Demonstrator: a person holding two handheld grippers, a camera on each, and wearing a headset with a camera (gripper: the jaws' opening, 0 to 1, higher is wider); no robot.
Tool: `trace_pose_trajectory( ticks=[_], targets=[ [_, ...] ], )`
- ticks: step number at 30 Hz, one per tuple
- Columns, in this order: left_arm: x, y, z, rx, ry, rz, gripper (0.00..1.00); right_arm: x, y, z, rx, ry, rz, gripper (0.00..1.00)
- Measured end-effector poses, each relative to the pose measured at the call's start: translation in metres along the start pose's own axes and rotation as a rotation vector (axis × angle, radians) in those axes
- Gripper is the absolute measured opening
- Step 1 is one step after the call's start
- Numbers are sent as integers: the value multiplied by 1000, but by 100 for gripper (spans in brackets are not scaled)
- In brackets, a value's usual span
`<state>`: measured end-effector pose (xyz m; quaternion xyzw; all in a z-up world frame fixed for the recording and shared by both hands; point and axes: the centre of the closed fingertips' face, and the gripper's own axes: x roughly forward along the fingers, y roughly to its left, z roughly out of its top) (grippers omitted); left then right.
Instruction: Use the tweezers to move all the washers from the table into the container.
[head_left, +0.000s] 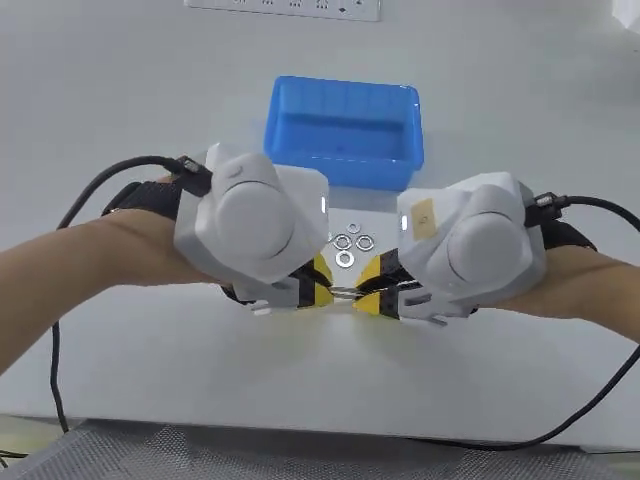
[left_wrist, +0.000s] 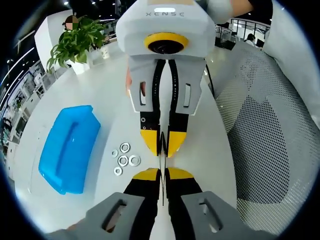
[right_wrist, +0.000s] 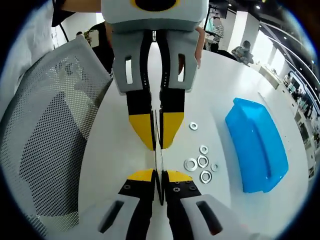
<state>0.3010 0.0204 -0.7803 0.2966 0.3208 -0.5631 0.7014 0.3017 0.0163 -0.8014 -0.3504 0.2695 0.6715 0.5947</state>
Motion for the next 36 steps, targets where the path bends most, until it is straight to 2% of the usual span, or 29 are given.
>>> trace_pose_trajectory(
  ticks=[3,7,11,18,20,23,26,31,36],
  targets=[
    [-6,-2,0,-5,2,-12,8,1,2,5,-4,-23,1,8],
    [-12,-5,-1,29,36,-18,8,3,4,12,-15,-43,-7,8],
    [-18,-5,1,27,35,-22,8,2,5,16,-1,-71,-8,8],
    [-26,-4,12,67,45,-20,8,-1,3,22,-28,-89,-23,8],
    [-28,-4,16,68,39,-19,7,-4,3,24,-34,-104,-25,8],
    [-30,-4,22,73,32,-19,7,-7,3,27,-11,-162,-27,7],
    [-29,-3,25,76,28,-17,7,-9,2,26,9,-181,-36,7],
    [-29,-4,36,68,-10,-10,7,-14,1,25,17,-214,-56,7],
    [-25,-4,60,0,-122,-11,8,-19,0,27,56,-274,-62,8]
  ],
)
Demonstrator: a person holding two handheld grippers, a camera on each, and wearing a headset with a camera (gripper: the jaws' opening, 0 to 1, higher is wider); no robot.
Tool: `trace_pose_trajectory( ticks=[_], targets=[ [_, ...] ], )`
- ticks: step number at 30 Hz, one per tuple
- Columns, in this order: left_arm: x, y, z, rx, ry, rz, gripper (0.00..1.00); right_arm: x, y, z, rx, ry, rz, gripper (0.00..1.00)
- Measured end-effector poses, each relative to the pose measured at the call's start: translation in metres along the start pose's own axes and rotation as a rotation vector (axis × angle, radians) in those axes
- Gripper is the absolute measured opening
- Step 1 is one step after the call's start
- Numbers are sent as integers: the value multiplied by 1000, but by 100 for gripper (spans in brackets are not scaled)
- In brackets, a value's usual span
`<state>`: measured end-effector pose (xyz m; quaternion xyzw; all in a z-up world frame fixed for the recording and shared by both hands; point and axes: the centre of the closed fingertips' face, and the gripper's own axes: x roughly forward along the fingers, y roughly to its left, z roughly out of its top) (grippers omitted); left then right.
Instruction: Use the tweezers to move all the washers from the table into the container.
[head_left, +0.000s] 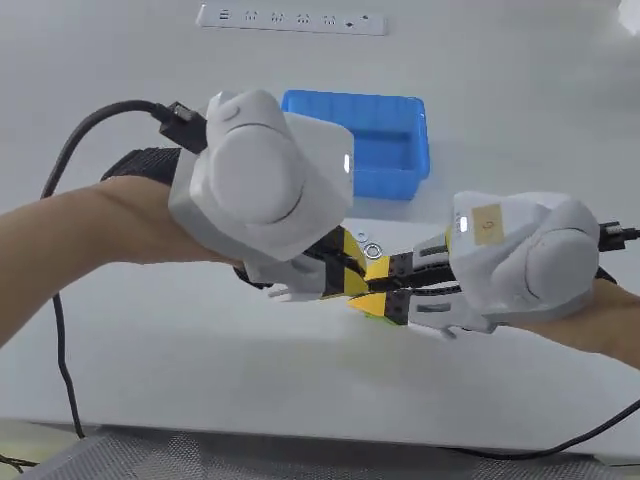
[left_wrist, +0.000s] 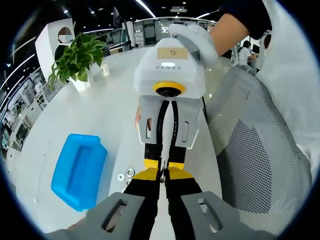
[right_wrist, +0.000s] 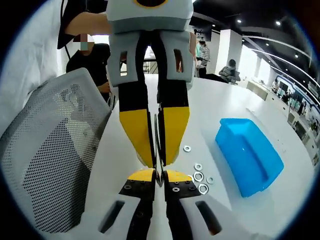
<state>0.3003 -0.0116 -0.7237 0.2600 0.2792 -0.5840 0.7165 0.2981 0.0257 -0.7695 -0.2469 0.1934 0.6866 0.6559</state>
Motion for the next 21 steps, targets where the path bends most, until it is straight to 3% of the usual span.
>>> trace_pose_trajectory(
  ticks=[2,5,8,18,21],
  targets=[
    [3,0,0,-1,-1,0,8,0,1,-2,-11,8,-2,7],
    [8,-1,4,-24,-42,-3,8,-4,1,-5,3,-1,-1,7],
    [8,0,4,-35,-57,-5,8,-4,1,-5,4,0,-4,7],
    [-5,3,-7,-24,-78,2,7,4,1,1,-59,51,4,7],
    [-8,3,-3,-32,-114,8,7,3,0,5,-64,47,3,7]
  ],
)
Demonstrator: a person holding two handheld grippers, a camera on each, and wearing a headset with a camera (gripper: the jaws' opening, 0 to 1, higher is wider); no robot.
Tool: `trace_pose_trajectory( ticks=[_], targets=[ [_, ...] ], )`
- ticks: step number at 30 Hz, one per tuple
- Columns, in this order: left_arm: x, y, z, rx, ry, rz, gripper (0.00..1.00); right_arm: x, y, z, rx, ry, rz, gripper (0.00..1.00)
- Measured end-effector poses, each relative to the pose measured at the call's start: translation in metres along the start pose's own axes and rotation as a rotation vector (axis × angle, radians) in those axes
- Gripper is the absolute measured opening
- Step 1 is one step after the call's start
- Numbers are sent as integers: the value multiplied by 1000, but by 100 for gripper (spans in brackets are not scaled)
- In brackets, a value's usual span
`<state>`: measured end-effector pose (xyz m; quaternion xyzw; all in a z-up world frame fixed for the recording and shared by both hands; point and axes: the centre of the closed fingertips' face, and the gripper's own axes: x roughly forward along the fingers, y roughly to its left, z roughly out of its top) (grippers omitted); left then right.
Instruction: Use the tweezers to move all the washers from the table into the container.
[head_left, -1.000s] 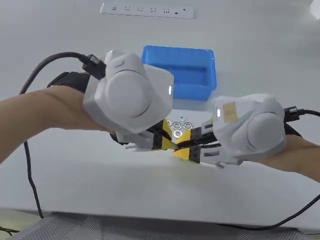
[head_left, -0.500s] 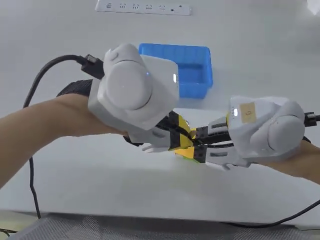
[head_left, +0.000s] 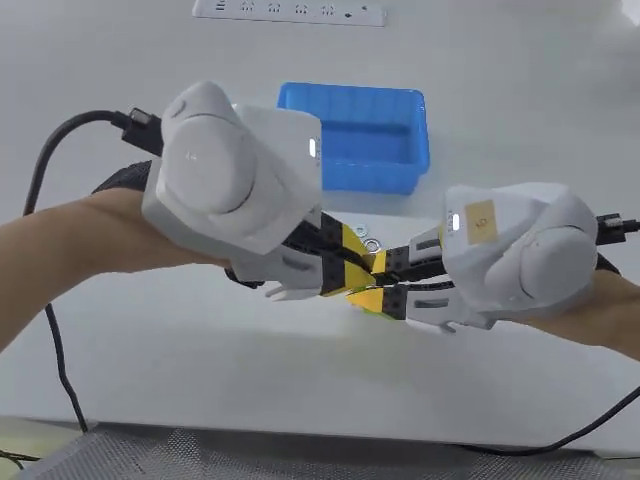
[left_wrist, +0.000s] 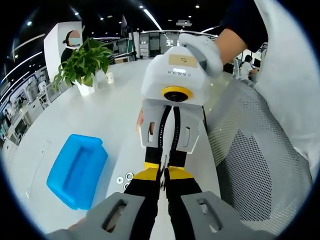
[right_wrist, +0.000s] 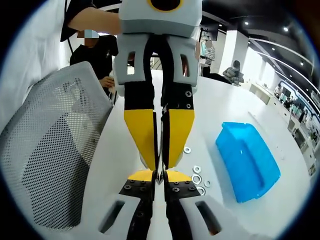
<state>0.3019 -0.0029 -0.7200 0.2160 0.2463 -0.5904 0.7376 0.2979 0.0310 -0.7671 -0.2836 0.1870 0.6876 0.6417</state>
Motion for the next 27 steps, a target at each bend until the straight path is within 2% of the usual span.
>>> trace_pose_trajectory(
  ticks=[5,12,15,17,19,24,27],
  targets=[
    [-7,5,4,-27,-61,23,8,-2,-5,6,11,-14,-15,7],
    [-10,12,7,-48,-90,53,8,-3,-14,8,2,-14,-44,7],
    [-11,16,7,-57,-88,58,8,-2,-18,8,-35,1,-58,7],
    [-11,15,7,-53,-87,49,8,-2,-19,9,-40,2,-62,7],
    [-12,18,8,-22,-86,68,9,-2,-21,10,-31,-6,-68,7],
    [-12,19,9,-3,-78,77,8,-2,-24,10,-33,-11,-78,7],
    [-12,21,10,-15,-81,73,8,-2,-26,10,-43,-7,-85,7]
  ],
)
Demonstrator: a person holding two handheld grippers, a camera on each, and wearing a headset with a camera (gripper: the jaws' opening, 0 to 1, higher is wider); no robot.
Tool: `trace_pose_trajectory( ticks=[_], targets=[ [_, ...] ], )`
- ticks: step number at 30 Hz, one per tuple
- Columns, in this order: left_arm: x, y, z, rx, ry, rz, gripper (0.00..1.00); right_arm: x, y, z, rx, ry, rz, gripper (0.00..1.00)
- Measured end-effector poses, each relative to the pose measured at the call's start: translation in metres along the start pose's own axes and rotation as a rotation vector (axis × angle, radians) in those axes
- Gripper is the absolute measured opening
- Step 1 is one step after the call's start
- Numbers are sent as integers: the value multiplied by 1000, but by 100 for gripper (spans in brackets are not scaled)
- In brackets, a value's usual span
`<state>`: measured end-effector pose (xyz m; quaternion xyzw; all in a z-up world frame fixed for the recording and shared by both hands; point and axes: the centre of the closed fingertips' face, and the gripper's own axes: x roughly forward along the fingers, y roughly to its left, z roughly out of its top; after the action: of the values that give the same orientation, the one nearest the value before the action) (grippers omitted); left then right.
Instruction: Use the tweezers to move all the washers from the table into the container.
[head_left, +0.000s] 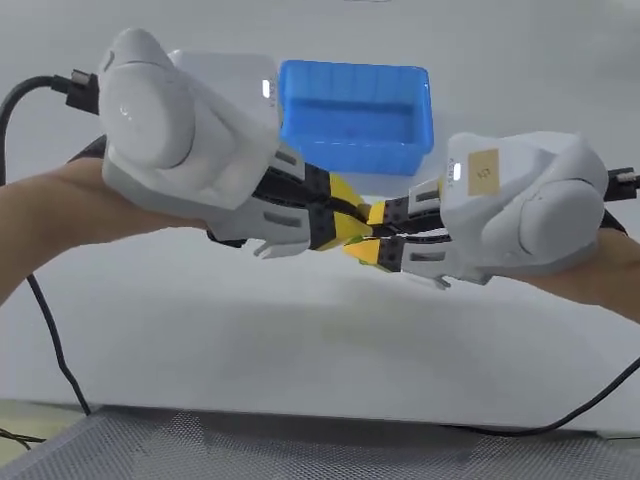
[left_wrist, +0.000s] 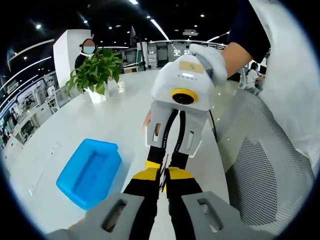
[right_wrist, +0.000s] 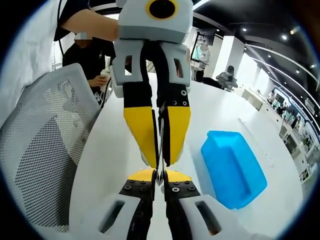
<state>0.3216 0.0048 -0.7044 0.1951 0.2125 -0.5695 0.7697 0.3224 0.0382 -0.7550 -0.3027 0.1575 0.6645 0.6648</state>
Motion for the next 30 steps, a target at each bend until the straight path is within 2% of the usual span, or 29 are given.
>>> trace_pose_trajectory(
  ticks=[6,10,13,20,21,25,30],
  targets=[
    [-3,6,3,-13,-26,11,8,-1,-7,-1,17,-2,-18,7],
    [-1,7,0,-5,-11,4,8,1,-6,-4,20,7,-12,7],
    [-2,7,2,-3,-24,4,8,2,-6,-5,36,6,-8,7],
    [-2,6,0,10,-16,-7,7,3,-4,-6,44,3,4,7],
    [-3,6,2,29,-22,-2,7,3,-5,-5,44,0,3,8],
    [-5,5,8,43,-35,0,6,1,-8,-2,49,-21,-14,10],
    [-4,5,7,60,-31,-13,6,0,-10,-5,40,-3,-33,11]
  ],
)
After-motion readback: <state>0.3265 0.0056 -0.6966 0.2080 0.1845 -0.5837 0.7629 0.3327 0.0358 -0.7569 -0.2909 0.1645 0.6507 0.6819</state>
